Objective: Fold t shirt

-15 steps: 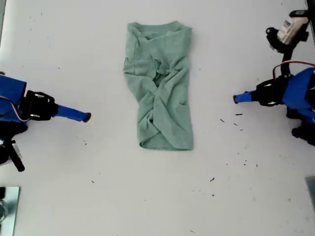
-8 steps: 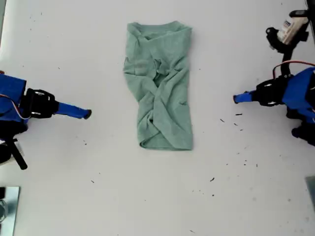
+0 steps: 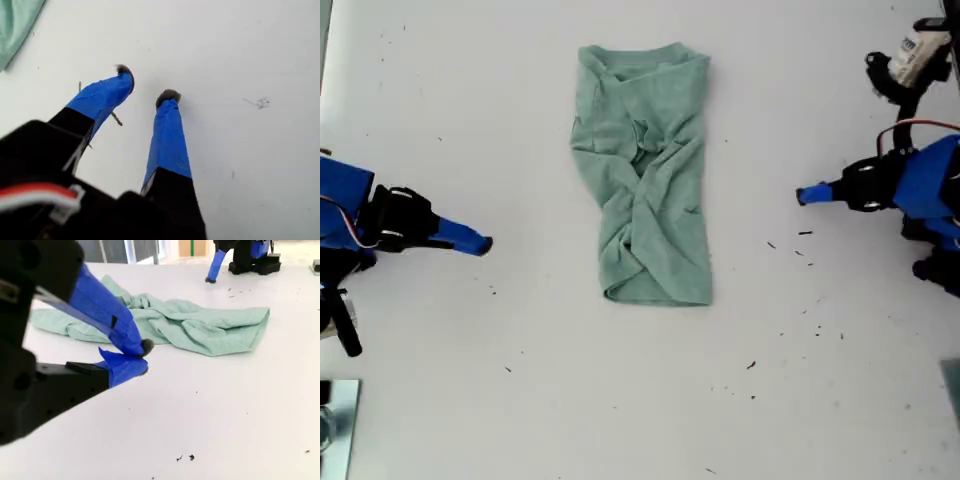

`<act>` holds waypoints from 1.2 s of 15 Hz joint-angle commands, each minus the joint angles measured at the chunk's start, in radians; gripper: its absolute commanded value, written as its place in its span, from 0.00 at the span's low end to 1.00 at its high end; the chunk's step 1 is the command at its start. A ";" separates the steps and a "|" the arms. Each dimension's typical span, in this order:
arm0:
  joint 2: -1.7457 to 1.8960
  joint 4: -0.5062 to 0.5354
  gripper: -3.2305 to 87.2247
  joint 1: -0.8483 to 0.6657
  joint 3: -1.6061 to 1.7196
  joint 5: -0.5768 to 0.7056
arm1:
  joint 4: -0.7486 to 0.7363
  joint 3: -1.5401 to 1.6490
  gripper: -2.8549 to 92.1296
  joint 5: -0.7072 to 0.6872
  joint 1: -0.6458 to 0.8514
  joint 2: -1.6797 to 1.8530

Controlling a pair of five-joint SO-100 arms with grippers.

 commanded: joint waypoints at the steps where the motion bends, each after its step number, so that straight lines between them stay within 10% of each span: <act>1: 0.009 -0.018 0.03 0.034 -0.032 -0.066 | -0.018 0.046 0.19 0.548 -0.003 0.012; 5: -0.426 0.003 0.03 0.058 -0.348 -0.158 | -0.106 -0.143 0.06 0.407 -0.233 0.015; 8: -0.931 0.072 0.03 0.084 -0.824 -0.091 | -0.204 -0.439 0.06 0.555 -0.417 -0.319; 13: -1.342 0.321 0.03 0.034 -1.368 0.077 | 0.011 -1.307 0.06 0.531 -0.554 -1.170; 15: -1.445 0.379 0.18 0.028 -1.486 0.097 | 0.163 -1.557 0.36 0.531 -0.571 -1.374; 18: -1.677 0.420 0.35 0.029 -1.694 0.172 | 0.341 -1.873 0.43 0.477 -0.572 -1.664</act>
